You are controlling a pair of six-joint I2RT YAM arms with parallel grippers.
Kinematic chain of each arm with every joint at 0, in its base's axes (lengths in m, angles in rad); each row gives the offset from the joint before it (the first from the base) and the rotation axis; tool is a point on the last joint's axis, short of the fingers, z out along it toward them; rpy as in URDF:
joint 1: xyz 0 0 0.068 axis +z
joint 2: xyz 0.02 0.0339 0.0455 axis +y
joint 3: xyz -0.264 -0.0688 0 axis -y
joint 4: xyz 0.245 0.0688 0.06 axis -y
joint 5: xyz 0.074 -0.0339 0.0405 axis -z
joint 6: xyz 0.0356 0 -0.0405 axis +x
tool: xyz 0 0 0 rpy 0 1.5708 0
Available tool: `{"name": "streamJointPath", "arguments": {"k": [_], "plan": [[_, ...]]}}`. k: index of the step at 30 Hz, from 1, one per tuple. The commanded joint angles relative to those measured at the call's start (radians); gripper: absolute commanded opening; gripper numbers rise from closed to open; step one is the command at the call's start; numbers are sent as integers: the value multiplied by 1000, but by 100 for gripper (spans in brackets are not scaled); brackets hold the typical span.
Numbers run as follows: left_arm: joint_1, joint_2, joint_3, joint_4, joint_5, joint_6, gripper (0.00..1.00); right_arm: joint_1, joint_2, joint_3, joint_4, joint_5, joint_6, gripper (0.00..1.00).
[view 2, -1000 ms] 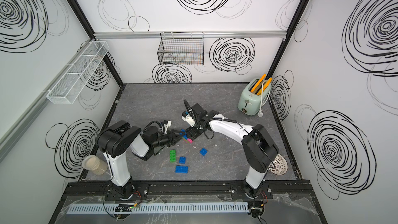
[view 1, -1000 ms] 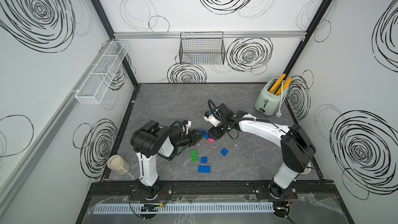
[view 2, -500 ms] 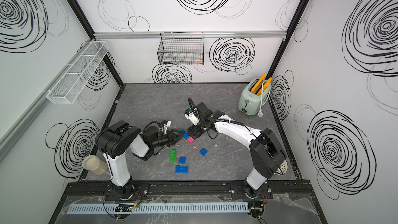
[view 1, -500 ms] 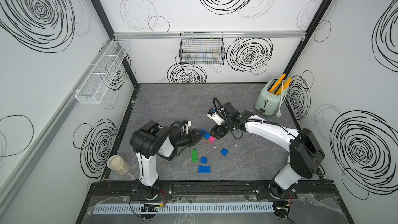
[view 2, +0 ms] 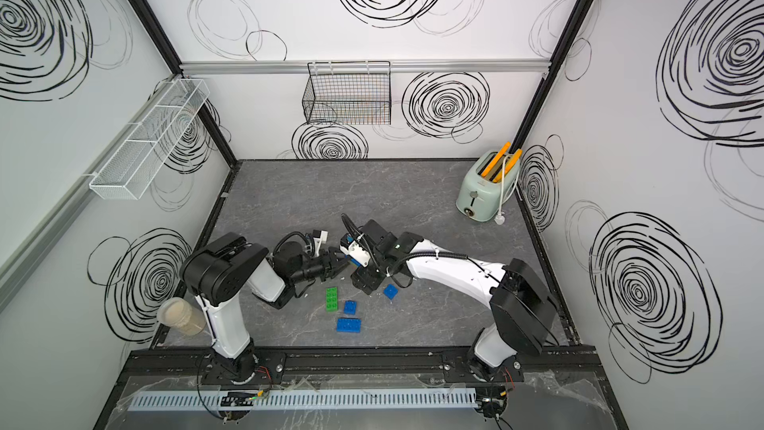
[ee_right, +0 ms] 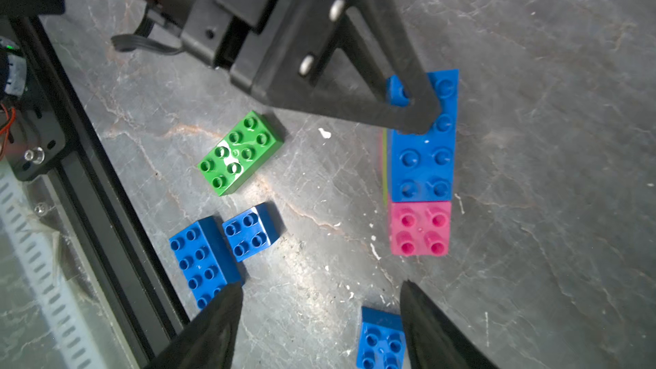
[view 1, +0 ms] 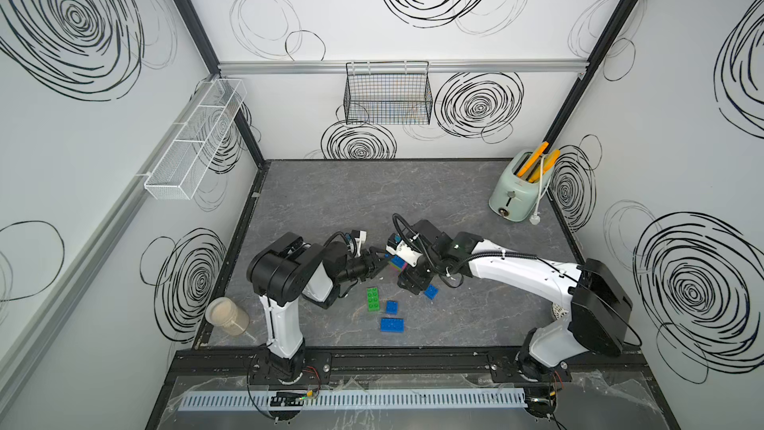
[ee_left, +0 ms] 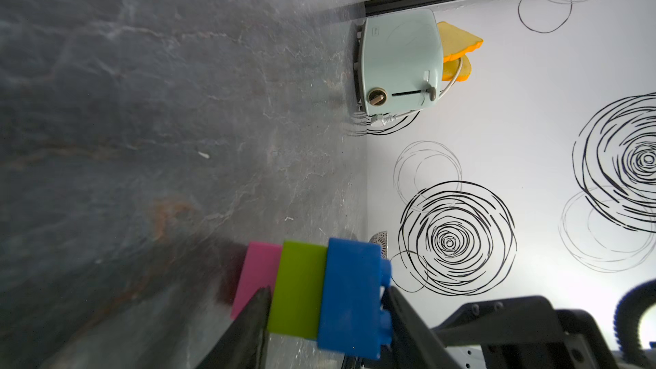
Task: Assemble a heart with lego
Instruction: Pick up the lego brick from the center of the board.
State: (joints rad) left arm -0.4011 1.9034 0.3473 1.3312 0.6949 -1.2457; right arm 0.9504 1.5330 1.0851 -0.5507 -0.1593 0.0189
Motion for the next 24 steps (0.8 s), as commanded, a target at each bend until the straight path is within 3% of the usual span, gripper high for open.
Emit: {"name": "streamJointPath", "arguments": {"k": [1,12,24], "plan": [[3,-12,-8,45,2,-10,55,30,-41,-24,-37,11,25,73],[33,-10,-14,45,2,-14,72,260,59,-52,-28,23,6,74],[47,-30,-29,39,1,-12,79,318,165,-55,-3,63,-4,72]]}}
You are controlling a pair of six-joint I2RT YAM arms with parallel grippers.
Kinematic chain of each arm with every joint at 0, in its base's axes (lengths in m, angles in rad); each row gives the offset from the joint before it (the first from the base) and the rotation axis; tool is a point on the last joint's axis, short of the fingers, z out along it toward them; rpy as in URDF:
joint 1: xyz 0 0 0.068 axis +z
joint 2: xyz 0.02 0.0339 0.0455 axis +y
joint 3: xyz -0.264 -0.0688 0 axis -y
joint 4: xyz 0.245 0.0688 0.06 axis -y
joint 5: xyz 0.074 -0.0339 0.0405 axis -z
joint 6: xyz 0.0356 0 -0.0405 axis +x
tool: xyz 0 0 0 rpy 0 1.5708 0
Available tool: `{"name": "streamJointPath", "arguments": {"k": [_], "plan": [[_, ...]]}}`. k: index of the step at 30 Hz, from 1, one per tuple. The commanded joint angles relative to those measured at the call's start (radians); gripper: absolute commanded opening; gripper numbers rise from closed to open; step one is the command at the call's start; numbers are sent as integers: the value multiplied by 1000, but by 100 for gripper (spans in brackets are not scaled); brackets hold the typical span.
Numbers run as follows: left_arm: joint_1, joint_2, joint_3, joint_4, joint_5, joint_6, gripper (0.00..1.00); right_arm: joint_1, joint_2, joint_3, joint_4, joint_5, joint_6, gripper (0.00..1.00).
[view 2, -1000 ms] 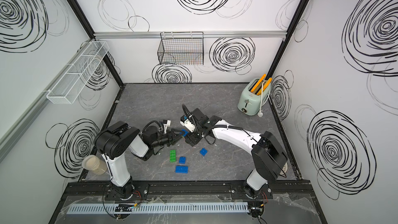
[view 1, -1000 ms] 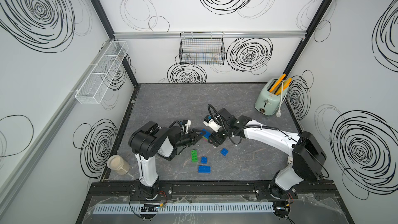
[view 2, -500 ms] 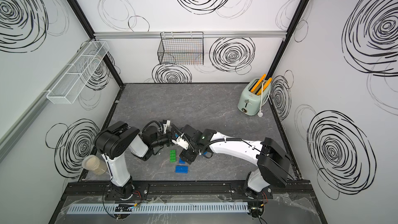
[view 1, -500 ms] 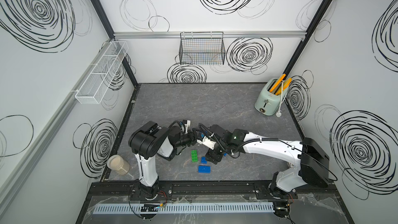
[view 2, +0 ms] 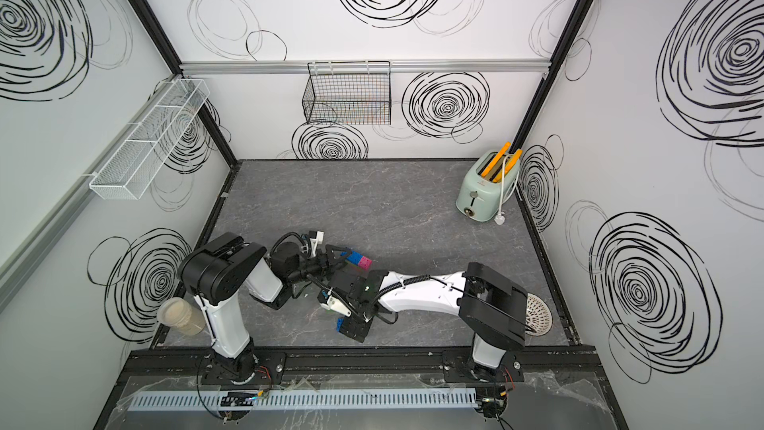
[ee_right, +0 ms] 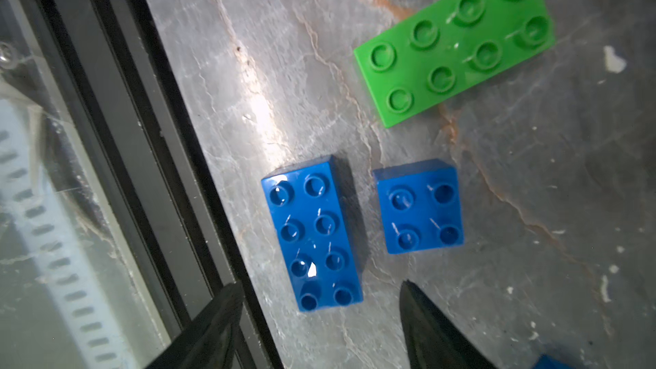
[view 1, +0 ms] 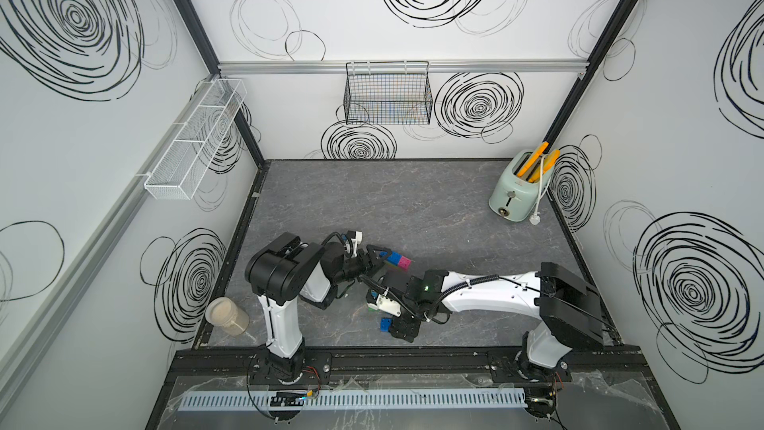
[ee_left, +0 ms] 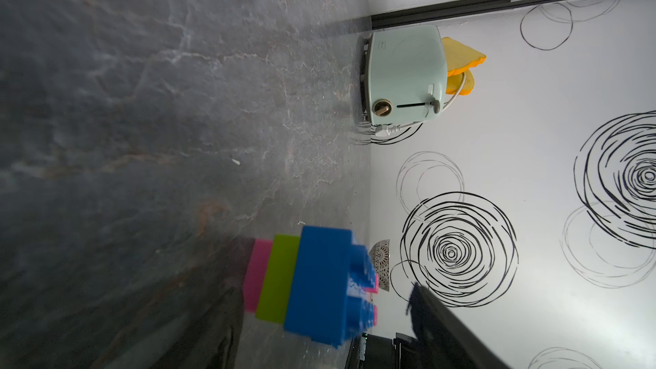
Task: Assemble a heart with lego
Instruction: Pick up the lego brick from the center of the board.
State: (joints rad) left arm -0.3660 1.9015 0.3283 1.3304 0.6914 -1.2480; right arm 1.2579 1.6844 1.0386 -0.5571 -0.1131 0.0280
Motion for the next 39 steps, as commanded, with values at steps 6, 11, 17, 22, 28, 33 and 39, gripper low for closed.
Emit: {"name": "streamJointPath", "arguments": {"k": [6,11,17,22,28,33,39], "plan": [[23,-44,-17,38,2,-13,85,37,51,3,9,10,-12,70],[30,-55,-19,32,-2,-12,89,44,76,10,25,30,2,62],[43,-76,-23,14,-11,-8,92,43,99,26,48,51,7,62],[56,-91,-28,-3,-18,-3,93,43,120,47,58,62,7,60],[62,-91,-34,-4,-21,-1,93,42,138,57,58,66,4,51],[74,-89,-37,-11,-23,2,94,44,137,51,38,65,4,38],[87,-82,-31,-6,-23,3,100,29,56,54,-36,43,-24,26]]}}
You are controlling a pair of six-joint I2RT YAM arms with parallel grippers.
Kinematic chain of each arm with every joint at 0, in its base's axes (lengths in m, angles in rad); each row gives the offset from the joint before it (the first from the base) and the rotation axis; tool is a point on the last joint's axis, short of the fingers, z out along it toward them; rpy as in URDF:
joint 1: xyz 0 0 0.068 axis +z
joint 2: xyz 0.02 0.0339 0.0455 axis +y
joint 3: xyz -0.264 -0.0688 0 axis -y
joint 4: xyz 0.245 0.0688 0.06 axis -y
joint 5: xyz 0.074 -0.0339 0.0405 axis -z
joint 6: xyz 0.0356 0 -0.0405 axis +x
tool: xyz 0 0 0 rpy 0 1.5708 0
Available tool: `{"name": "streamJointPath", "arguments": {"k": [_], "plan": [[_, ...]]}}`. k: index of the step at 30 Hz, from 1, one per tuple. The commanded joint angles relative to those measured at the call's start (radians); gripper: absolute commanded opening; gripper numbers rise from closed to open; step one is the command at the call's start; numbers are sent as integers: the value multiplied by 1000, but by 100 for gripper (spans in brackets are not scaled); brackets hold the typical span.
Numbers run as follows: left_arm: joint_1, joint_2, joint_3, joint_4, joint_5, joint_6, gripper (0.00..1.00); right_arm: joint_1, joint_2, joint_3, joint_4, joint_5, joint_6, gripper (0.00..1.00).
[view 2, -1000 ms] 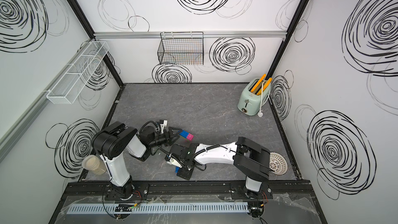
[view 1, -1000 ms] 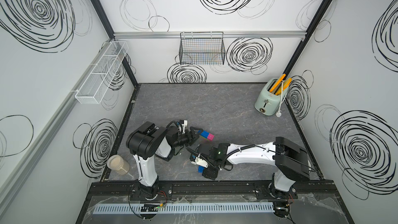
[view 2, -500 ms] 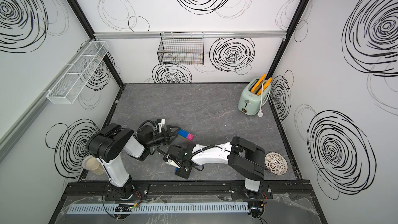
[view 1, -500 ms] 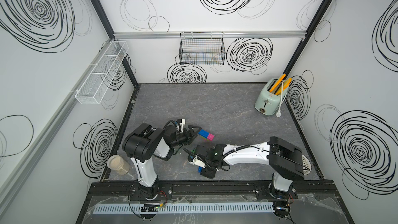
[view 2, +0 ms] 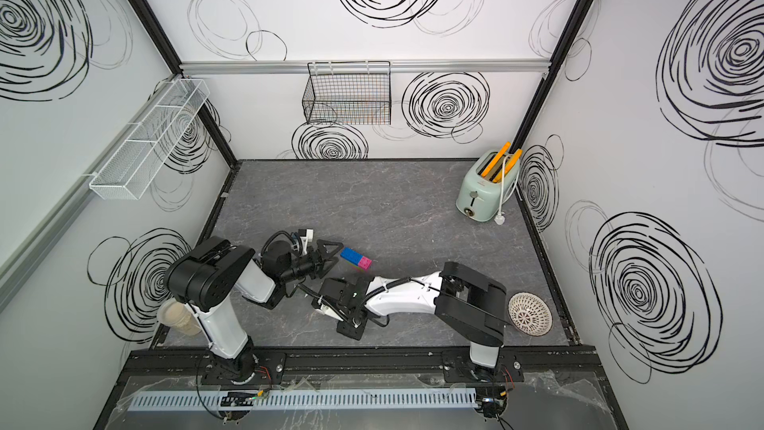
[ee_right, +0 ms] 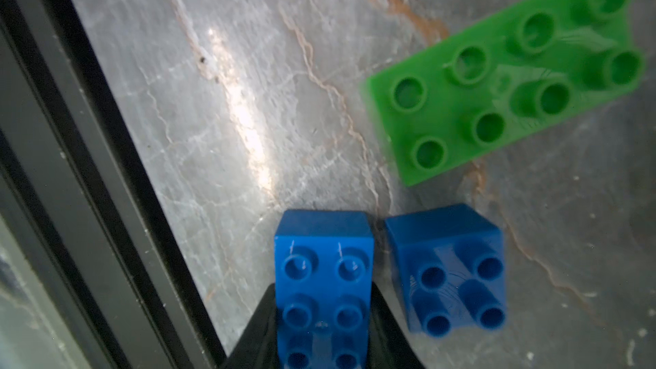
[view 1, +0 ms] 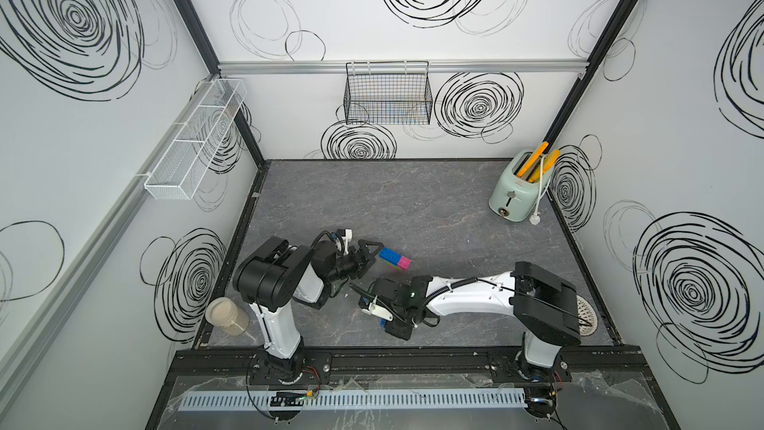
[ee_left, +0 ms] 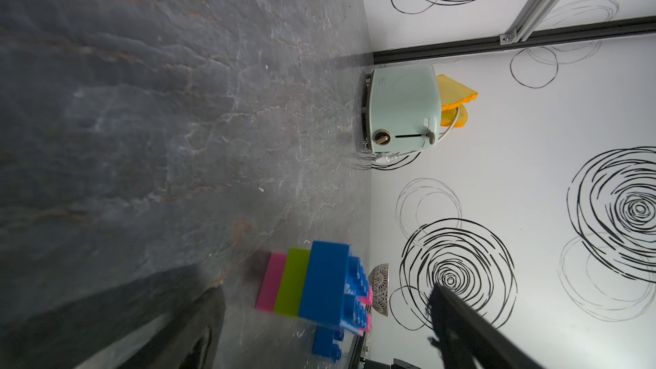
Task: Assemble a heart with lego
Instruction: Pick up the lego brick from the center of the board, then assemble the lego brick with the lego brick.
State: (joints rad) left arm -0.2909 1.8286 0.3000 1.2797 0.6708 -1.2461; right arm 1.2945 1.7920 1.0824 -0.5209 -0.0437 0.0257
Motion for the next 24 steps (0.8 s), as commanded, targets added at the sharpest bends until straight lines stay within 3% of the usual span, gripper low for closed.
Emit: {"name": "streamJointPath", "arguments": {"k": [1,9,17,24], "plan": [[12,-9,0,47,-3,1,98,-17,-72,11,-86,-41,-27,26],[19,7,24,41,-5,-1,97,-206,-206,39,-158,-109,-102,25],[26,52,48,89,0,-31,98,-449,-118,196,-170,-105,-149,25],[24,95,56,177,10,-81,98,-501,-60,310,-167,-140,-179,26]]}}
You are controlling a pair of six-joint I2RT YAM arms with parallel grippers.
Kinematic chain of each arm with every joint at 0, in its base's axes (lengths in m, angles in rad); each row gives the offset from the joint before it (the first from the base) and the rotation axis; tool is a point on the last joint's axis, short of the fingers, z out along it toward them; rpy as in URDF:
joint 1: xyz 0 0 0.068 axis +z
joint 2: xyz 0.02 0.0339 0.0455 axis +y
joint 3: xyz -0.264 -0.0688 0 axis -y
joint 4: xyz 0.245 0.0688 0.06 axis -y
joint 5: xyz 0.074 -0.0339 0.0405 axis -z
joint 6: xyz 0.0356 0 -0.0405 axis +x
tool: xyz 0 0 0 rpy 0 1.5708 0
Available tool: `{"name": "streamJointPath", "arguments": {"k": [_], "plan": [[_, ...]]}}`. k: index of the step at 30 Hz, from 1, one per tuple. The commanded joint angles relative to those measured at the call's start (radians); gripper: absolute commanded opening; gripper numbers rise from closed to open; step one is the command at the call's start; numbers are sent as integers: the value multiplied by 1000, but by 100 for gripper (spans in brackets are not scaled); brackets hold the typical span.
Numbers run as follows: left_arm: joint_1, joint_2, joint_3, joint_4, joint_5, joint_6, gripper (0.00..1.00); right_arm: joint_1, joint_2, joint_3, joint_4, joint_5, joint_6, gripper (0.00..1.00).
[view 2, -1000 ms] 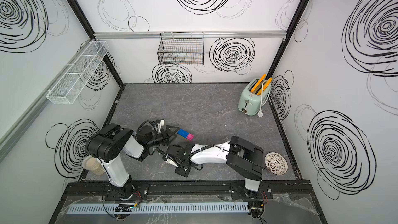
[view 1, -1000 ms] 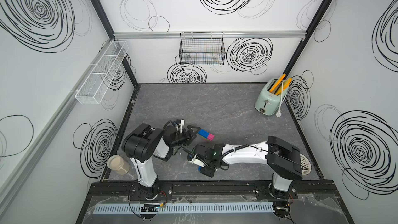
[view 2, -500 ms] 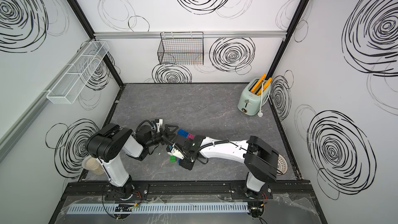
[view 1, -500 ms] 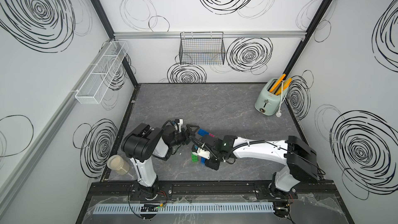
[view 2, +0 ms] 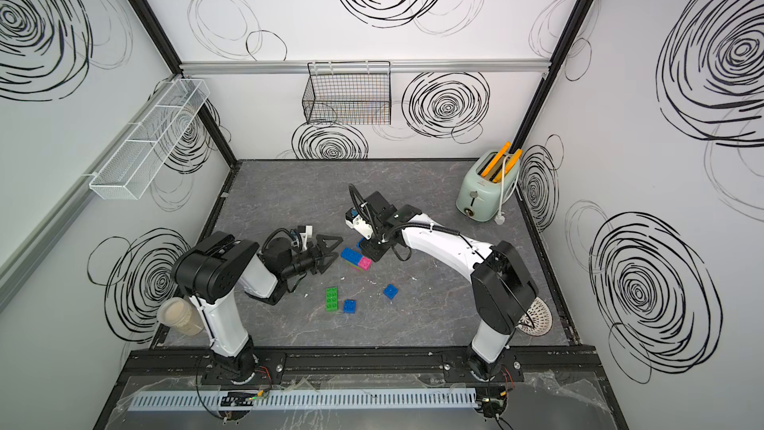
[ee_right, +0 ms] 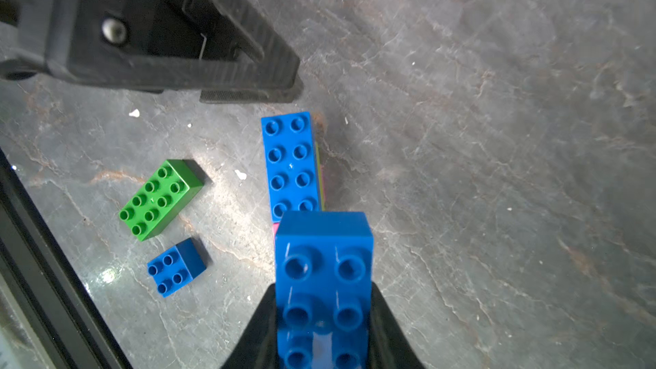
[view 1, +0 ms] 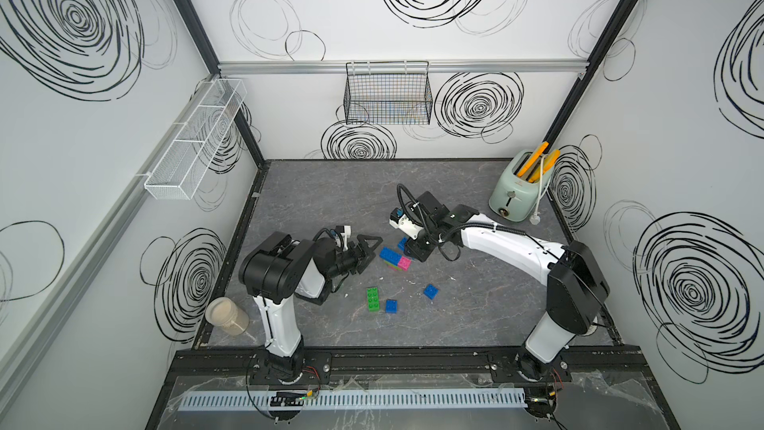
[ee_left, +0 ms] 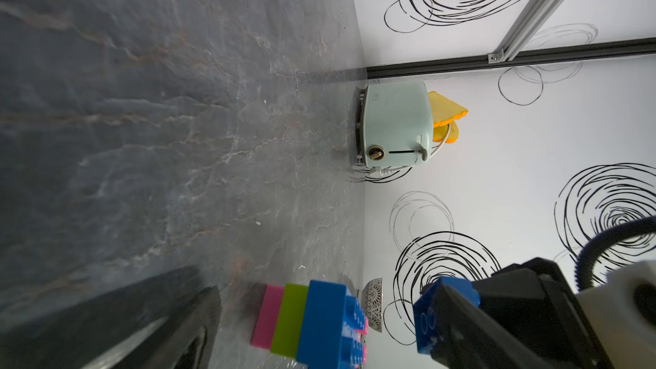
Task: Assemble a heart with lego
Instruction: Assemble the lego brick with the lego brick.
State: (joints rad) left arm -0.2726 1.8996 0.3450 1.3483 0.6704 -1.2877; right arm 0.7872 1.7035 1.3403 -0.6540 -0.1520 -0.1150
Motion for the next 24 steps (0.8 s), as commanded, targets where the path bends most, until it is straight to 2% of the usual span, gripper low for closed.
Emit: {"name": "streamJointPath", "arguments": {"k": [1,10,24], "plan": [[8,26,11,110,9,-42,98,6,49,70,-41,-38,-43,26],[39,19,-7,117,5,-45,97,21,202,208,-80,-29,-60,26],[74,18,-32,155,8,-62,97,68,310,312,-127,-9,-71,26]]}}
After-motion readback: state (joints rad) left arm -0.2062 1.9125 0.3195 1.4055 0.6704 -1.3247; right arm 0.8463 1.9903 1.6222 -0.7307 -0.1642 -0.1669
